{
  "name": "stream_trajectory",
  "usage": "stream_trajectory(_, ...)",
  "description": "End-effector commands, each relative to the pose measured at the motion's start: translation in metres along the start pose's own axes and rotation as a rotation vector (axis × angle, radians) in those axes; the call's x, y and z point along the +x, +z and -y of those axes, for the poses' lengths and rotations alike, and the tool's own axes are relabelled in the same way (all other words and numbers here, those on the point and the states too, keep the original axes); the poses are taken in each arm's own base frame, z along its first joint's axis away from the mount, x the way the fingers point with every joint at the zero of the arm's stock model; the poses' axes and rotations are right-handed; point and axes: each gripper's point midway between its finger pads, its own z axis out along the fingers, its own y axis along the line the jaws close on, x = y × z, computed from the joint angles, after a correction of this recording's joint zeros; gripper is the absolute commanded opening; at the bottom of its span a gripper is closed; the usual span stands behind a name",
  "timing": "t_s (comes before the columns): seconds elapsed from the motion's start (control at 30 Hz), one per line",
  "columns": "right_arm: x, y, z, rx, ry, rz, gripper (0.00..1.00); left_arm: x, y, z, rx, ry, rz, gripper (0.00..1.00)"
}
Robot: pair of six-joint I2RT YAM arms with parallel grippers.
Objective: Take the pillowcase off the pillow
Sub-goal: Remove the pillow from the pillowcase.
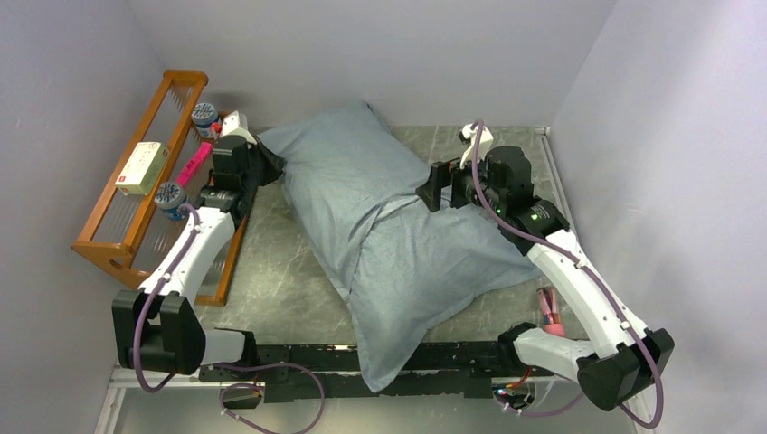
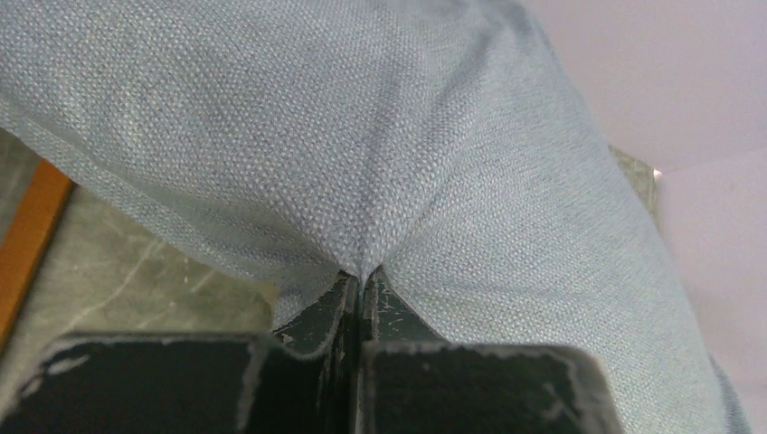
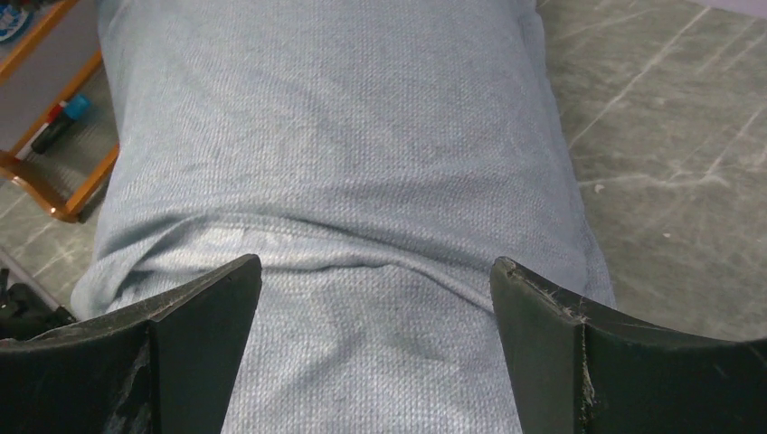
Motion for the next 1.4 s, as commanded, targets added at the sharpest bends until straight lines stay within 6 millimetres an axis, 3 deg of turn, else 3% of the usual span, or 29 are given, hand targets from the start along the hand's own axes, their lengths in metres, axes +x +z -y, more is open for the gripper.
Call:
stream_trajectory(0.0,-0.024,-0.001,-0.014,-0.067,0.021,0.062,1.00,-0.106,-0.013,0.040,0.096,0.054,0.309,0.05)
stream_trajectory(0.17,-0.010,-0.003,-0.011,-0.054,0.014,0.021,1.00,-0.100,-0.008,0.041,0.107,0.086,0.273,0.05)
stream_trajectory(0.27,-0.001,-0.005,-0.008,-0.042,0.013,0.001,1.00,-0.091,-0.012,0.038,0.113,0.119,0.248,0.31)
stream_trajectory(0.37,0.008,-0.008,-0.007,-0.038,0.007,-0.016,1.00,-0.087,-0.023,0.039,0.119,0.184,0.234,0.50)
stream_trajectory(0.47,0.014,-0.012,-0.010,-0.058,-0.010,-0.026,1.00,-0.076,-0.036,0.042,0.133,0.269,0.193,0.65)
stream_trajectory(0.67,0.019,-0.021,-0.015,-0.099,-0.066,-0.022,1.00,-0.046,-0.068,0.076,0.275,0.464,0.122,0.86)
stream_trajectory(0.87,0.021,-0.020,-0.026,-0.170,-0.088,-0.017,1.00,-0.013,-0.104,0.105,0.447,0.591,0.068,0.96)
stream_trajectory(1.07,0.022,-0.015,-0.037,-0.249,-0.111,-0.031,1.00,0.008,-0.139,0.121,0.555,0.674,0.074,0.96)
stream_trajectory(1.37,0.031,-0.007,-0.030,-0.256,-0.223,-0.042,0.96,0.019,-0.172,0.113,0.581,0.739,0.148,0.96)
